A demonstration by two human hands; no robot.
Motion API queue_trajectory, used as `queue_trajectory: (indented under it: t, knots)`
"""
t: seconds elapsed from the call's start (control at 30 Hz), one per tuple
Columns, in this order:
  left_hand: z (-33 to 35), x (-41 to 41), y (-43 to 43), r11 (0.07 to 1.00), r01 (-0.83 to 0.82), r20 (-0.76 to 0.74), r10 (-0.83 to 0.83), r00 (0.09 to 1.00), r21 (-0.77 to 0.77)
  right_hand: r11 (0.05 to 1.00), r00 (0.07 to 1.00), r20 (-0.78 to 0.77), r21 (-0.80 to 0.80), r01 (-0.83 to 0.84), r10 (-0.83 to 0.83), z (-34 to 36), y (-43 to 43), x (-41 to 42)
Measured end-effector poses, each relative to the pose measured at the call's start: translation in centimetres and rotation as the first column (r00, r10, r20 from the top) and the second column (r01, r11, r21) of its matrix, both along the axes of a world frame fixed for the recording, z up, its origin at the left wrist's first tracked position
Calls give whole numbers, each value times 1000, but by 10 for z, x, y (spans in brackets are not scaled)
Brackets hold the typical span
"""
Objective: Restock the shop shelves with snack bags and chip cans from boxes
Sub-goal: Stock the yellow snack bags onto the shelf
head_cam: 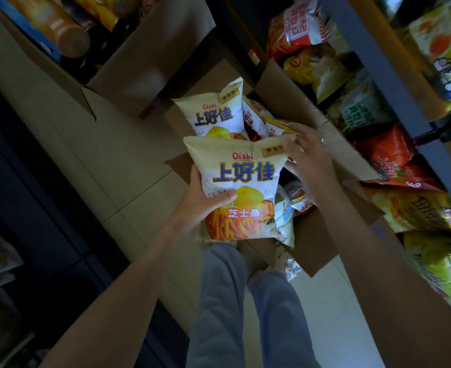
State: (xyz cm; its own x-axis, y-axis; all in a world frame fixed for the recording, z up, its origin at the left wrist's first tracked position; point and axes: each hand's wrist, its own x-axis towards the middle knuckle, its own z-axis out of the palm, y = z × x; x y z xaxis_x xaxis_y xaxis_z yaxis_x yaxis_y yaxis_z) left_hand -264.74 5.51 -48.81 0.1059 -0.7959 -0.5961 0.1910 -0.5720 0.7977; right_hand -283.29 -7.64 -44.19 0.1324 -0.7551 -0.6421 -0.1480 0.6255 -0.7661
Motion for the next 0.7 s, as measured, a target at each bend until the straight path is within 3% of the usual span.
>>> queue_trajectory:
  t: [0.13,0.2,0.27,0.37,0.47,0.57,0.7]
  knots:
    - [-8,12,6,990,-132,-11,133,991,54,988,978,138,-16,-153,154,-14,14,19]
    - [-13,23,9,973,-217,24,216,976,76,984,984,13,-10,-178,178,-27,25,19]
    - [-15,38,13,957,-273,59,268,962,97,964,941,-224,-19,-265,254,-47,38,11]
    - [-21,61,19,929,-350,60,345,937,120,900,737,-550,68,-430,393,-81,61,-4]
    - [-26,74,23,921,-371,70,365,929,117,878,594,-688,135,-460,417,-95,85,-13]
    - [-31,81,29,924,-356,64,350,935,138,876,502,-789,89,-475,353,-96,99,-14]
    - [-27,80,33,930,-344,53,340,939,133,911,506,-817,54,-410,276,-91,95,-12]
